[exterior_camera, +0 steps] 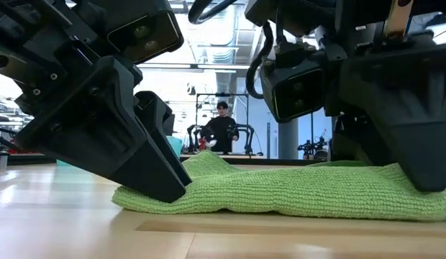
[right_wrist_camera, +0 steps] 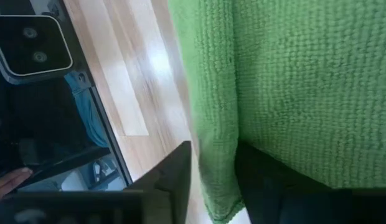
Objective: Roll microfiber towels into tight, uniform cylinder then place into a basket
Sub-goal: Roll the green microfiber cloth
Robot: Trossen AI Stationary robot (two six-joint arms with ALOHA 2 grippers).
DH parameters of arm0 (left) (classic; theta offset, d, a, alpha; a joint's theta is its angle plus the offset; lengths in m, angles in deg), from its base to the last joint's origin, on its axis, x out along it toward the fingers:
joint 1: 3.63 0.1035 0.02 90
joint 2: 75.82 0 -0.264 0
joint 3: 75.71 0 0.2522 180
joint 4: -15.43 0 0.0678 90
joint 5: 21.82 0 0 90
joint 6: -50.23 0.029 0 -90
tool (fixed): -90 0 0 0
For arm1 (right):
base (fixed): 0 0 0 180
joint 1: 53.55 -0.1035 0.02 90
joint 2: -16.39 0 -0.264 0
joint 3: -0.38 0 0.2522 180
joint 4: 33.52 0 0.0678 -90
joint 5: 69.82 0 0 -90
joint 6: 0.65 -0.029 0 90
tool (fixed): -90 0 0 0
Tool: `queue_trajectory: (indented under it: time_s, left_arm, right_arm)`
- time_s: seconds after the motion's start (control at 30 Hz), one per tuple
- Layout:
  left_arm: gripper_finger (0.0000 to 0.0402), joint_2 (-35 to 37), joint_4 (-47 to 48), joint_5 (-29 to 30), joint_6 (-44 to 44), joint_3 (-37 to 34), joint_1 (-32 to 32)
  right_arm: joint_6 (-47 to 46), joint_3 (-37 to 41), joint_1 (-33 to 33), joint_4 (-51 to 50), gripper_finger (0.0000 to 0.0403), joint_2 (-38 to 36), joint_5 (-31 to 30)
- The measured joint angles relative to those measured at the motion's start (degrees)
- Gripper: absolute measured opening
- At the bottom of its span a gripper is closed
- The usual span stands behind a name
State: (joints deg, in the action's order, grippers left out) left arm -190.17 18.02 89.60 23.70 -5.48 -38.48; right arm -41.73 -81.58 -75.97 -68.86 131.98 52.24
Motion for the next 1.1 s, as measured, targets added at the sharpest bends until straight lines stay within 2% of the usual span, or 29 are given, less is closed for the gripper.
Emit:
queue_trajectory:
  time_s: [0.17, 0.4, 0.63, 0.73, 0.9, 1.1]
  left_arm:
    - [0.0133, -0.02, -0.01, 0.24, -0.97, 0.00, -0.02]
    - [0.0133, -0.09, -0.12, 0.27, -3.71, 0.00, 0.07]
    - [0.0133, -0.09, -0.18, 0.96, -5.69, -0.02, 0.31]
    - [0.0133, -0.09, -0.27, 1.43, -5.81, -0.05, 0.30]
    - [0.0133, -0.09, -0.27, 1.63, -5.89, -0.07, 0.31]
    - [0.0133, -0.09, -0.30, 1.73, -5.92, -0.07, 0.31]
  right_arm:
    - [-0.44, -0.02, 0.17, -0.80, 0.0176, -0.13, 1.35]
    - [3.59, 0.22, 0.11, -6.11, 0.0179, -2.87, -2.04]
    - [8.47, 0.33, -0.59, -19.13, 0.0171, -8.90, -14.19]
    - [10.51, 0.33, -1.49, -23.40, 0.0171, -10.61, -17.13]
    - [14.68, 0.26, -4.90, -21.52, 0.0170, -11.76, -19.52]
    - [15.21, 0.24, -12.29, -16.83, 0.0170, -11.74, -36.28]
